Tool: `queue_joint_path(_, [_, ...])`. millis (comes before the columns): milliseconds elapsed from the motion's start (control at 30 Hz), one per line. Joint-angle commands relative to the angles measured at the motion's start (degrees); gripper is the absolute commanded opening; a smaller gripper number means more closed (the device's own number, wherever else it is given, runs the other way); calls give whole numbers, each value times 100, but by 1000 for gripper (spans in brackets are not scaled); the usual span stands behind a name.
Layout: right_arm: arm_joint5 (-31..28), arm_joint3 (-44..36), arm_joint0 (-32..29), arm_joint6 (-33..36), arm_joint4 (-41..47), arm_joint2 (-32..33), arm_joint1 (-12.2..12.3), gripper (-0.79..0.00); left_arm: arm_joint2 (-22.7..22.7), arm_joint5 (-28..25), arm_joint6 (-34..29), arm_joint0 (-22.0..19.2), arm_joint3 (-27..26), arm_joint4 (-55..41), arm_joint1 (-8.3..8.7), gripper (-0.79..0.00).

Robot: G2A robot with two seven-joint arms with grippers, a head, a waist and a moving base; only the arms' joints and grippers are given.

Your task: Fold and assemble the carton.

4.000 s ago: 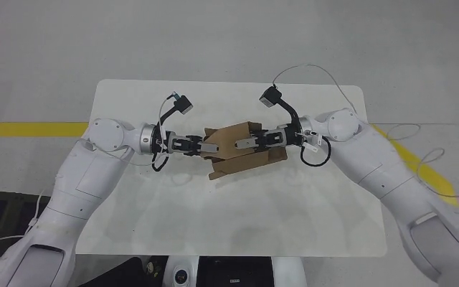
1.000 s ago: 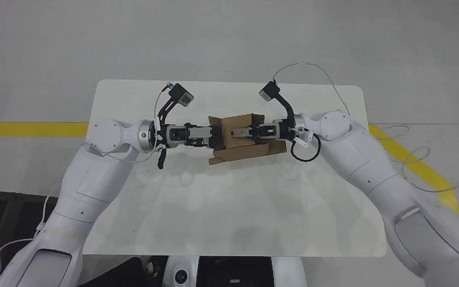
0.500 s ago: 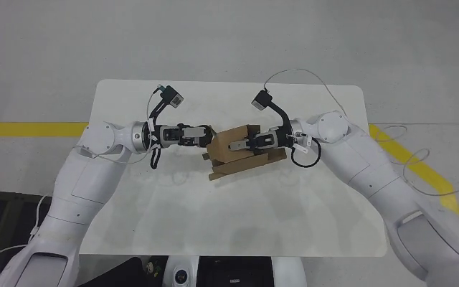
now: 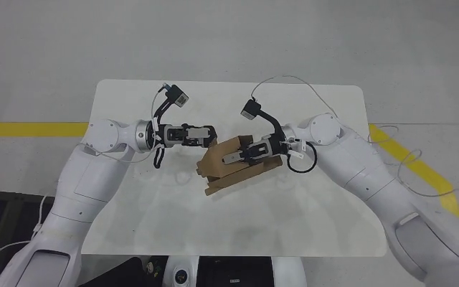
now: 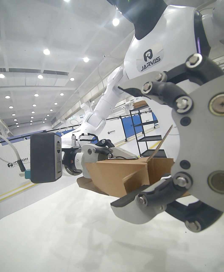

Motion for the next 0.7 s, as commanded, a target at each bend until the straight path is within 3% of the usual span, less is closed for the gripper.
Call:
queue_joint_path(0, [21,0,7,21,8,-18,-18,-785,24,13,-16,-11,-5,2,-8,0])
queue_joint_path(400, [-21,100,14,-21,99,-52,-133,-785,103,12,-36,-39,34,-9,-50,0])
queue_joint_path(667, [-160,384,41,-160,-26,223,-40,-785,-53,10,87,-41,86,252,-18,0])
